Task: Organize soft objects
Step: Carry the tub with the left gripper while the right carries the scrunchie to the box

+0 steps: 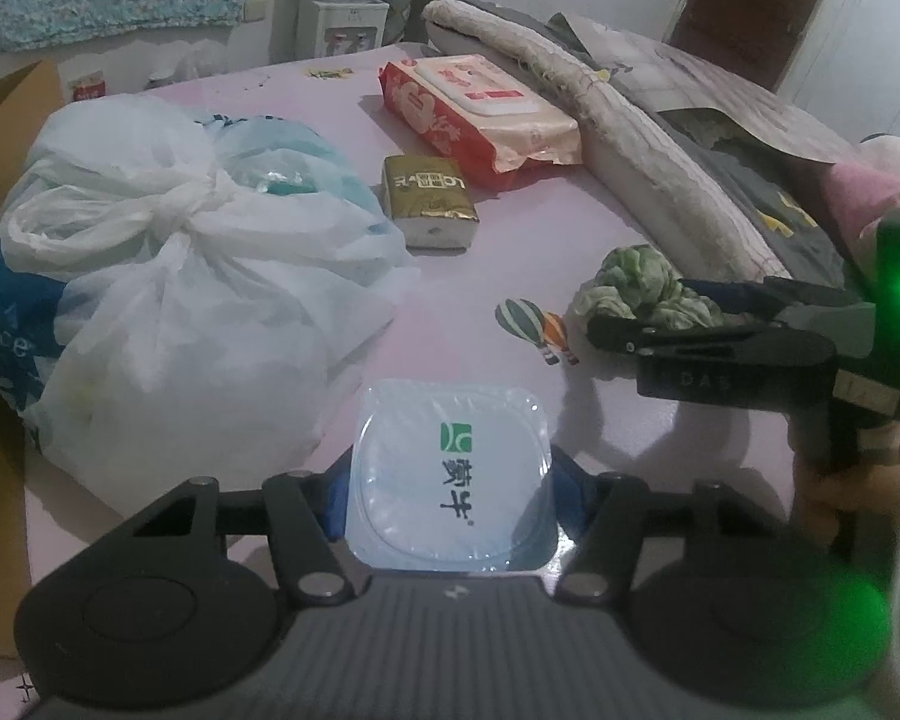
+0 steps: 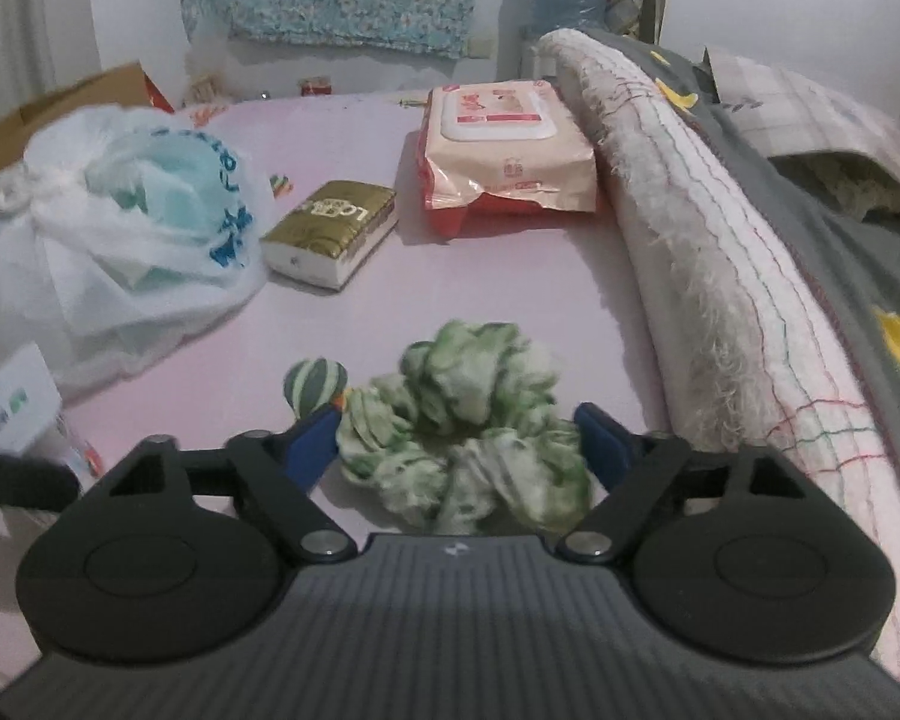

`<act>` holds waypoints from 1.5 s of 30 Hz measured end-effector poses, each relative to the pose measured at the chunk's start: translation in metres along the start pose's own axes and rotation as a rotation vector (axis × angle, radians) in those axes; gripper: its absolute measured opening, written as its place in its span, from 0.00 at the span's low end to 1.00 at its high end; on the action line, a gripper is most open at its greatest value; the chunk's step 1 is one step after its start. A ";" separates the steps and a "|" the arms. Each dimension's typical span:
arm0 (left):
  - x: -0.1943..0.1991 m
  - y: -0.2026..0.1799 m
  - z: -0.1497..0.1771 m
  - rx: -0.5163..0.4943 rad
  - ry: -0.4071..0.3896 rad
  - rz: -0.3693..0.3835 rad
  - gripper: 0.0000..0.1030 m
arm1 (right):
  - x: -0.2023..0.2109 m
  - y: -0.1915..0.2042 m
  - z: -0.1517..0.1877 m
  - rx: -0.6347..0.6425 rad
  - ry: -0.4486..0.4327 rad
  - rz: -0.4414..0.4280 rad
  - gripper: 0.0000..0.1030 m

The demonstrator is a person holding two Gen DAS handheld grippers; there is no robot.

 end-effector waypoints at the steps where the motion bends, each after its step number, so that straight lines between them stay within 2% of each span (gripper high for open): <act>1: 0.001 0.000 0.000 0.001 -0.006 0.002 0.61 | 0.001 -0.001 0.000 -0.003 0.002 0.001 0.57; 2: 0.002 0.001 0.000 0.002 -0.013 0.002 0.61 | 0.002 -0.003 0.000 -0.020 0.004 -0.007 0.46; 4: 0.006 0.001 0.001 0.003 -0.023 0.003 0.61 | 0.005 -0.008 0.000 -0.059 0.003 -0.033 0.37; 5: 0.008 0.002 0.002 0.009 -0.030 0.006 0.61 | 0.007 -0.010 0.000 -0.080 0.004 -0.045 0.29; 6: 0.011 0.004 0.002 0.016 -0.037 0.013 0.61 | 0.009 -0.013 0.000 -0.104 0.004 -0.061 0.27; 11: 0.036 0.010 0.000 0.061 -0.095 0.066 0.60 | 0.019 -0.022 0.002 -0.191 0.001 -0.099 0.22; 19: 0.099 0.036 -0.013 0.151 -0.241 0.104 0.60 | 0.046 -0.034 -0.003 -0.327 -0.041 -0.183 0.21; 25: 0.161 0.076 -0.017 0.237 -0.386 0.048 0.59 | 0.074 -0.021 -0.030 -0.340 -0.114 -0.277 0.21; 29: 0.192 0.110 -0.011 0.319 -0.456 -0.010 0.59 | 0.086 0.007 -0.060 -0.303 -0.155 -0.373 0.21; 34: 0.213 0.155 -0.007 0.398 -0.490 -0.104 0.59 | 0.089 0.059 -0.102 -0.262 -0.177 -0.530 0.21; 38: 0.214 0.207 -0.002 0.502 -0.451 -0.176 0.59 | 0.094 0.109 -0.132 -0.228 -0.171 -0.687 0.21; 40: 0.211 0.232 0.001 0.543 -0.429 -0.221 0.59 | 0.095 0.137 -0.147 -0.237 -0.144 -0.805 0.21; 42: 0.209 0.253 0.006 0.574 -0.409 -0.254 0.59 | 0.095 0.167 -0.162 -0.217 -0.117 -0.886 0.21; 45: 0.199 0.279 0.009 0.626 -0.377 -0.273 0.59 | 0.097 0.209 -0.176 -0.136 -0.099 -0.925 0.21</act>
Point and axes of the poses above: each gripper's, at about its wrist camera, not at the fingertips, and x roughly against the way its jaws point, y to its left, z to its underside, the point moved 4 cm from there along -x, roughly the way its jaws point, and after that the axes turned 4 degrees about x, right-handed, at the moved point
